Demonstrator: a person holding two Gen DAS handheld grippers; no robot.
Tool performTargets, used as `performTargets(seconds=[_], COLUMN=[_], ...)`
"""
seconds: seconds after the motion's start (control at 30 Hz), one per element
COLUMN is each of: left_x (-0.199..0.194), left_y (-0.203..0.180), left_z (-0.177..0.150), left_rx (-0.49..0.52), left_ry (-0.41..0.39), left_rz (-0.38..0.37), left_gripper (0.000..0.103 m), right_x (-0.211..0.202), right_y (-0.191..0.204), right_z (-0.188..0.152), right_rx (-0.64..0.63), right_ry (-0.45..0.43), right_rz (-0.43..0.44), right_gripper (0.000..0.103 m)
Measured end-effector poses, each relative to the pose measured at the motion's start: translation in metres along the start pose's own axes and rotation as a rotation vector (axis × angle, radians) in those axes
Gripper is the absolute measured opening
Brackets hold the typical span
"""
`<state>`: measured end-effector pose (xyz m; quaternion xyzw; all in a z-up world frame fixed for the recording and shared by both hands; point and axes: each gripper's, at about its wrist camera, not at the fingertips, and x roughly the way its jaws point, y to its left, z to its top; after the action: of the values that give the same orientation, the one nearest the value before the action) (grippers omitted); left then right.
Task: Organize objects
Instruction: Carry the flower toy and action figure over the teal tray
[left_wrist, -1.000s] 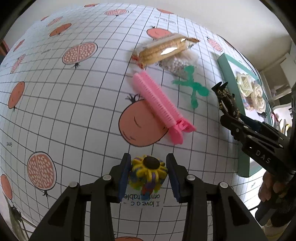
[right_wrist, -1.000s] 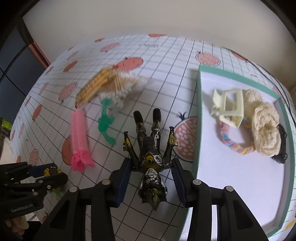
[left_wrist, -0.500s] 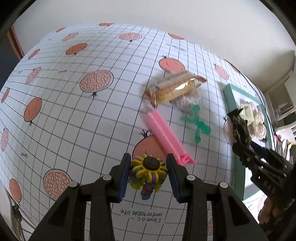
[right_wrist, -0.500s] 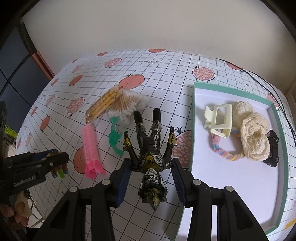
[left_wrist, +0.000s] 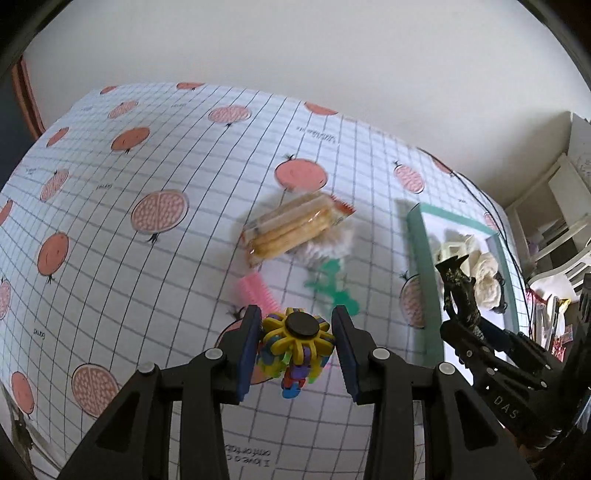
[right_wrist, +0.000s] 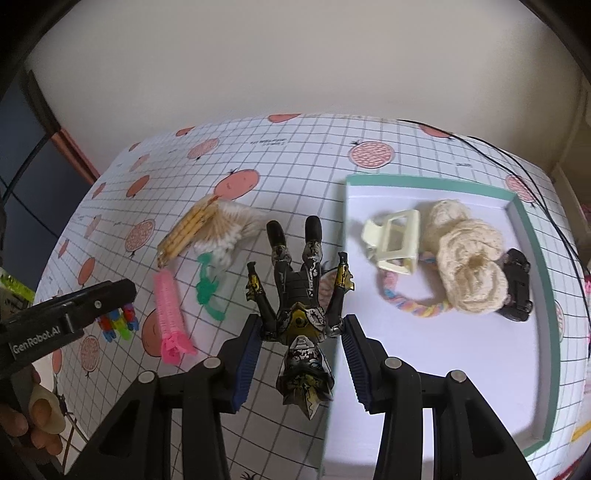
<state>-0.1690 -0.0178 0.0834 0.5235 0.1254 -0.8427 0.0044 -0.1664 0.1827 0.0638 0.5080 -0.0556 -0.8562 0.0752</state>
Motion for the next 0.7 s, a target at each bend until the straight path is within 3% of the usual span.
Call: performTargets(seconds=[0.23,0.7], left_x=[0.002,0.007], left_y=[-0.025,-0.109], left_z=[0.004,0.001], left_rx=[0.008,0.135], left_ry=[-0.018,-0.058], left_rz=[-0.053,-0.168], left_gripper=[0.041,0.041], right_x=[-0.01,-0.032], right_y=[-0.025,-0.107], right_z=[0.0,-0.008], right_rx=[0.048,0.206], right_ry=[-0.015,-0.039], right_rz=[-0.037,-0.123], right_gripper=[0.047,0.047])
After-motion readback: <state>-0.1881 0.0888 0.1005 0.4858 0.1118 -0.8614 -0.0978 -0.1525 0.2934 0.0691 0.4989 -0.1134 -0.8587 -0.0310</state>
